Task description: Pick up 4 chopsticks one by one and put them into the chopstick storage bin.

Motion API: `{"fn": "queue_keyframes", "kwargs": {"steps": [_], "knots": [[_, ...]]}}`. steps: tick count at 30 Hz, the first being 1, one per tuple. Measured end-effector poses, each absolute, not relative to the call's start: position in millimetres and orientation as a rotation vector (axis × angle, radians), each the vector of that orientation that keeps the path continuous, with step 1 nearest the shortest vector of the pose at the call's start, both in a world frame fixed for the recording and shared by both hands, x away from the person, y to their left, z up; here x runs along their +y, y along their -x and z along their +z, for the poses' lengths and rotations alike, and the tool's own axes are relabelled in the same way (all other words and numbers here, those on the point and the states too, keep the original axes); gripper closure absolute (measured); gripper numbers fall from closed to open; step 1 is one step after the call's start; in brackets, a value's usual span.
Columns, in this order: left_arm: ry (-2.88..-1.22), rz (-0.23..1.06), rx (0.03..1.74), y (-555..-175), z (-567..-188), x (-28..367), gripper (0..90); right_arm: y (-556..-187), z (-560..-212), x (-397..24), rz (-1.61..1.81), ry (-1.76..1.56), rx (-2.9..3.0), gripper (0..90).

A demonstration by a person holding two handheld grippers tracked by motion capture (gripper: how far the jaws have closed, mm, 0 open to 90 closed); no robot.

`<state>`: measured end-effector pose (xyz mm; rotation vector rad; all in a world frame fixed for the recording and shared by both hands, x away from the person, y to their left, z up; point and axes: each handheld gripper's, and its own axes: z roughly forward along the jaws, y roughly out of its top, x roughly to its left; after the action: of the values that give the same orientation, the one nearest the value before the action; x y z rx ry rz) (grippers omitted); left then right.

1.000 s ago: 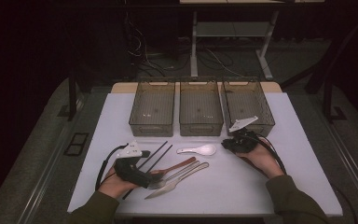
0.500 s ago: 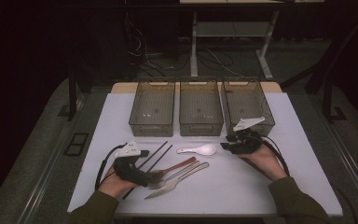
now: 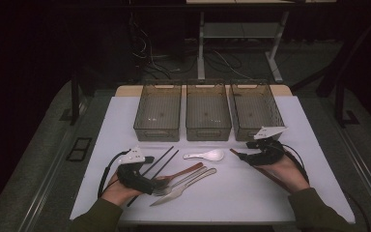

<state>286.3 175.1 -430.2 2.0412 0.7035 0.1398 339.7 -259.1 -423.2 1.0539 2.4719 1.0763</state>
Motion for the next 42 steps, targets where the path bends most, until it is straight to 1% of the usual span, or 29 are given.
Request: {"fn": "queue_keyframes", "kwargs": {"steps": [9, 13, 18, 24, 26, 31, 33, 35, 37, 42], "knots": [[-2.046, 0.140, 0.695, -286, -430, 174, 0.8, -313, -419, -285, 1.090, -1.081, 2.453, 37.9], [-2.040, 0.136, 0.695, -286, -430, 174, 0.8, -302, -418, -297, 1.100, -1.103, 2.427, 34.8], [-2.040, 0.136, 0.689, -285, -430, 175, 0.8, -292, -421, -312, 1.102, -1.147, 2.436, 33.0], [-2.042, 0.135, 0.687, -285, -430, 174, 0.8, -279, -418, -328, 1.101, -1.188, 2.421, 33.1], [-2.043, 0.137, 0.685, -285, -431, 174, 0.8, -276, -419, -333, 1.091, -1.199, 2.429, 37.0], [-2.037, 0.138, 0.690, -285, -431, 175, 0.8, -270, -423, -340, 1.071, -1.180, 2.458, 58.0], [-2.039, 0.139, 0.692, -286, -431, 175, 0.8, -269, -424, -342, 1.057, -1.171, 2.471, 65.3], [-2.042, 0.138, 0.697, -286, -431, 175, 0.8, -268, -425, -343, 1.037, -1.189, 2.481, 70.5], [-2.042, 0.138, 0.695, -286, -431, 175, 0.8, -269, -428, -344, 1.013, -1.181, 2.497, 74.0], [-2.042, 0.135, 0.693, -286, -431, 174, 0.8, -271, -433, -344, 0.979, -1.163, 2.545, 76.8]]}}
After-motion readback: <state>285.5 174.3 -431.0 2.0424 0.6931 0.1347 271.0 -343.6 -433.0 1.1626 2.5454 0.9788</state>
